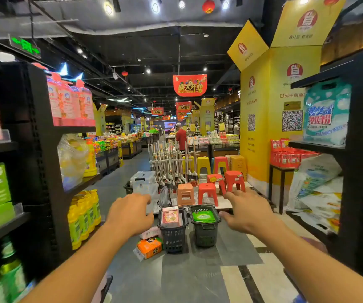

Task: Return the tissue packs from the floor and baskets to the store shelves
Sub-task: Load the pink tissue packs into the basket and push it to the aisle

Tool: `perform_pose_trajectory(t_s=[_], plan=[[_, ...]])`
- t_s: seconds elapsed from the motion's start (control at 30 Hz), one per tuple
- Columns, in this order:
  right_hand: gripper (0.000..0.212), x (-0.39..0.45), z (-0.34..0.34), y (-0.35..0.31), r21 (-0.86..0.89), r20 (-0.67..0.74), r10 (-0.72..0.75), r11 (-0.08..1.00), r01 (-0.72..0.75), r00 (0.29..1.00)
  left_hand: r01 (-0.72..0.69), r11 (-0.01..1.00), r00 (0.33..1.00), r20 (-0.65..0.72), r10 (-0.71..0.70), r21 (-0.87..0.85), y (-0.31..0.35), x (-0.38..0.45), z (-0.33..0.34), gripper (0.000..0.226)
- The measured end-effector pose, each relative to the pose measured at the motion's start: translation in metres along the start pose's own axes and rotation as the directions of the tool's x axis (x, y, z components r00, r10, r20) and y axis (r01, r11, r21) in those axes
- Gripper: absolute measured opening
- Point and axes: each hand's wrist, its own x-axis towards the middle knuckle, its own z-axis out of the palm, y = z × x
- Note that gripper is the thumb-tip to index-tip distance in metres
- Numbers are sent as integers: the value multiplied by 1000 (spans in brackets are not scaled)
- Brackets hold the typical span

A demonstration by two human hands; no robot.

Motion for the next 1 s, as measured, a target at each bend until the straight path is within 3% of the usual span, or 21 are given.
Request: perform_pose_trajectory(t_s=[0.33, 0.73, 1.0], plan=[[59, 85, 58, 15, -17, 26, -6, 1000, 6, 1000, -13, 1000, 1000, 20, 12, 1, 4, 80, 81, 41], [66, 288, 182, 73, 73, 87, 9, 997, -15, 996, 13, 999, 993, 117, -17, 33, 20, 266, 194, 53], [67, 431, 282, 52, 79, 167, -62, 996, 49, 984, 40, 998, 986, 163, -47, 44, -10, 398, 289, 55]])
